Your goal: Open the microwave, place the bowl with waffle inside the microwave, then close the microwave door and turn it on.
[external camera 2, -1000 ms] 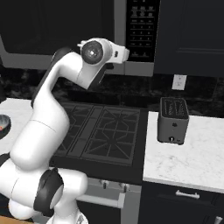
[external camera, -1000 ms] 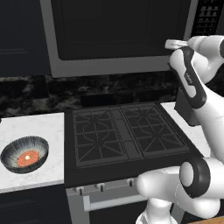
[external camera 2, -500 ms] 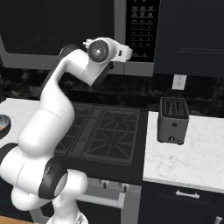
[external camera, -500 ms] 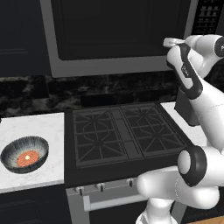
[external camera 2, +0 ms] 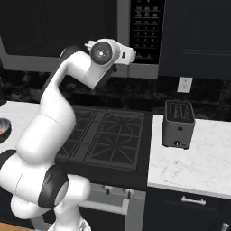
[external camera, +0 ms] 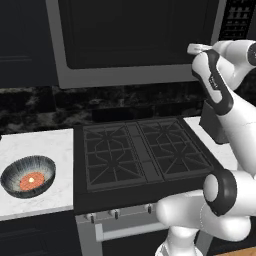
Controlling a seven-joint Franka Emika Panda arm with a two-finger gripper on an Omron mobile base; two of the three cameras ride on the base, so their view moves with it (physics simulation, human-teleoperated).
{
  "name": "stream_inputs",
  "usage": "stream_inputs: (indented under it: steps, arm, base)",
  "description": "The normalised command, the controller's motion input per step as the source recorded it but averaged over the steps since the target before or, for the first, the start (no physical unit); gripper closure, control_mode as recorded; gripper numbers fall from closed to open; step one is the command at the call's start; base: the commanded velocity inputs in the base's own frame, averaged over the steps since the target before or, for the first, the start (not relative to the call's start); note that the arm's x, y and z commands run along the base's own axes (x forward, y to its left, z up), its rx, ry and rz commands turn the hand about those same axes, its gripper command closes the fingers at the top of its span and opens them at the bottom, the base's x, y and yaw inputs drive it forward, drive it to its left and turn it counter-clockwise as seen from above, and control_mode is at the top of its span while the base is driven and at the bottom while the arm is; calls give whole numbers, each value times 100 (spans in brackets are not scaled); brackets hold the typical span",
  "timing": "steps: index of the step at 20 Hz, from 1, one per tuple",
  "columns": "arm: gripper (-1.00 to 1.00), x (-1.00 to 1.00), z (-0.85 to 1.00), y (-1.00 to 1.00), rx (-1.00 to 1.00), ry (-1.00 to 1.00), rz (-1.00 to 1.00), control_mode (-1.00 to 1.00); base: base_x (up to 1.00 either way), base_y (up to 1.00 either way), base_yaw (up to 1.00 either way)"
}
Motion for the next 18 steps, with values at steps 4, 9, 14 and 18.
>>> stream_inputs:
  steps: [4, 9, 14, 18]
  arm:
    - [100, -74, 23, 5, -1, 7, -1, -100]
    - [100, -99, 27, 17, -7, 8, -5, -100]
    - [100, -100, 14, 41, -9, 4, -19, -100]
    - [100, -100, 27, 27, -10, 8, -18, -100]
  base:
    - [0, 0, 0]
    - [0, 0, 0]
    - [0, 0, 0]
    - [0, 0, 0]
